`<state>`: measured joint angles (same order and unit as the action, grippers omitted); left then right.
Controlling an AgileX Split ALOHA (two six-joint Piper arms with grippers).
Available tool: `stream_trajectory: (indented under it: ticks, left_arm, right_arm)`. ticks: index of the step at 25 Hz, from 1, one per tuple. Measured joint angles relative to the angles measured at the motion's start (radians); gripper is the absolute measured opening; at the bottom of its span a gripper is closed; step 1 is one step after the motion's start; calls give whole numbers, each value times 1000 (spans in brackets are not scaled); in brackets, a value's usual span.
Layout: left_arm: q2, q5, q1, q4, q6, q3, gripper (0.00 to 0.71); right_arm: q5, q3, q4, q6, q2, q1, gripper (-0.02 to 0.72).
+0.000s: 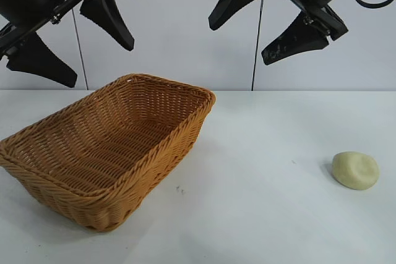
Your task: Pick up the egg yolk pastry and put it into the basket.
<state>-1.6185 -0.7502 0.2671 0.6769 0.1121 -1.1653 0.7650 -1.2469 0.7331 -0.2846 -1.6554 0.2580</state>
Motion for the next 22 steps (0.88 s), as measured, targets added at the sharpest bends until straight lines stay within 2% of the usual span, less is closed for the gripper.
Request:
stream_trajectory:
  ticks: [22]
  left_arm:
    - [0,0,0,0,0,0,696]
  right_arm:
    - [0,0,0,4,0,0,633]
